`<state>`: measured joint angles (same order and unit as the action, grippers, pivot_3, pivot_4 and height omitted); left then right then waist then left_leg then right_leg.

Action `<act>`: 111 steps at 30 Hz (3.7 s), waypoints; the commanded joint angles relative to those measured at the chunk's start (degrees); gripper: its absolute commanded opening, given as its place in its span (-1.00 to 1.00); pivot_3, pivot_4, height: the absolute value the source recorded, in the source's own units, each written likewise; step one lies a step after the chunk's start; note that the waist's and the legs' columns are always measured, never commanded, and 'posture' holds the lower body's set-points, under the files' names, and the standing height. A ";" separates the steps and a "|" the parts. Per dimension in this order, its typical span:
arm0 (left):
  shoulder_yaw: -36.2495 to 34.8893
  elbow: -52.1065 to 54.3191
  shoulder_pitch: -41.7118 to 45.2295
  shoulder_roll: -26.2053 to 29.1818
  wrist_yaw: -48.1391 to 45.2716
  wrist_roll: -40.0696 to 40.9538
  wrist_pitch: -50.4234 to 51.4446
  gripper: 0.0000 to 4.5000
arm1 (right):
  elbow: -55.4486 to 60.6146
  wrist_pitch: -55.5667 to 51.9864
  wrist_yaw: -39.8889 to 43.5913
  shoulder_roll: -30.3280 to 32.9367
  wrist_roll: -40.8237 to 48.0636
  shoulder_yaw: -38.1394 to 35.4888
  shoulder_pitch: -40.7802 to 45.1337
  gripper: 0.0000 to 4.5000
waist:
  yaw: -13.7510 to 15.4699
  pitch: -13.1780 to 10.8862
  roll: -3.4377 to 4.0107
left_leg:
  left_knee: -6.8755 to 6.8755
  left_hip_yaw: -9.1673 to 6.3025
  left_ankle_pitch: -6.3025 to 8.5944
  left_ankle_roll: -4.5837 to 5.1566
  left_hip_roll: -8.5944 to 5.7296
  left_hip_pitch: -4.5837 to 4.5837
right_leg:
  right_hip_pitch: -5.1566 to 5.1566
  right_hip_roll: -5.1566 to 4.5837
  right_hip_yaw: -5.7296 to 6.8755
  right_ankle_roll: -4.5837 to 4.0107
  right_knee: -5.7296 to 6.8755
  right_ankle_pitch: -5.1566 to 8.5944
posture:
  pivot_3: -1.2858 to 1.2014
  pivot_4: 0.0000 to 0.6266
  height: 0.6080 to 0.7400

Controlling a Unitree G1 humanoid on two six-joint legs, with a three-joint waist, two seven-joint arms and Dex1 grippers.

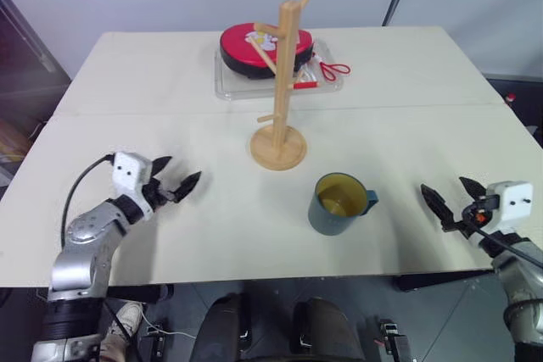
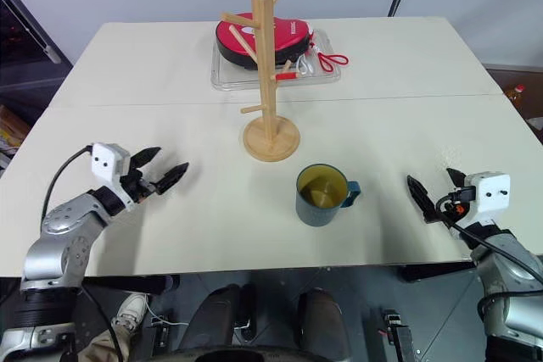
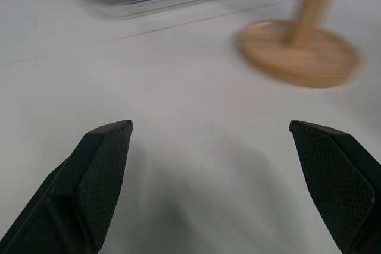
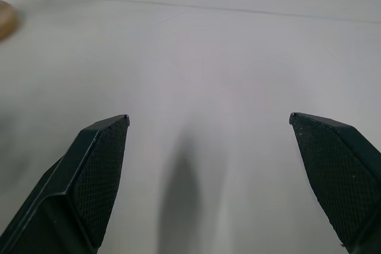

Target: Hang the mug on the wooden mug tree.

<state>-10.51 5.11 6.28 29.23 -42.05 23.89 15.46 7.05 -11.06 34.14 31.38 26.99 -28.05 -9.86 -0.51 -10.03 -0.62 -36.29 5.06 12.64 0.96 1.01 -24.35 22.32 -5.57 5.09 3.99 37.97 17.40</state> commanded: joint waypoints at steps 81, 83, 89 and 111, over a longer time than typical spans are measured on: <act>3.95 7.84 8.21 2.00 -13.79 10.15 -0.33 1.00 | 9.34 -5.84 3.89 10.61 -18.86 26.53 38.15 -0.98 | 0.02 -0.07 0.01 | -0.08 -0.01 0.01 0.05 -0.04 -0.07 | 0.01 0.02 0.02 -0.01 -0.06 0.00 | 0.03 -0.52 1.00; 2.56 9.32 8.77 2.40 -12.55 12.35 1.75 1.00 | 5.11 -3.73 5.36 10.86 -19.40 27.32 41.56 -0.98 | -0.13 -0.09 0.00 | -0.12 -0.01 0.00 0.05 -0.04 -0.07 | 0.01 0.03 0.02 0.01 -0.04 0.00 | 0.03 -0.52 1.00; 0.28 10.76 10.03 2.70 -10.17 14.47 3.93 1.00 | -1.50 -0.90 8.68 10.54 -20.68 29.35 48.15 -0.98 | -0.27 -0.09 0.01 | -0.16 0.01 0.00 0.05 -0.02 -0.05 | 0.02 0.05 0.02 0.01 0.05 0.00 | 0.03 -0.52 1.00; 0.02 11.03 11.49 2.52 -8.87 15.42 4.31 1.00 | -8.67 -4.94 13.56 5.53 -24.70 37.01 60.77 -0.98 | -0.27 -0.09 0.01 | -0.23 0.00 0.00 0.04 -0.02 -0.07 | 0.02 0.03 0.02 0.01 0.10 -0.01 | 0.03 -0.52 1.00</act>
<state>-9.27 14.20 16.85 31.45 -50.99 38.15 19.78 -2.03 -16.02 47.76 37.03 2.66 9.92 48.87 -0.78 -10.12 -0.60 -36.51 5.07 12.64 1.00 1.00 -24.42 22.35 -5.54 5.11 4.00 38.07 17.39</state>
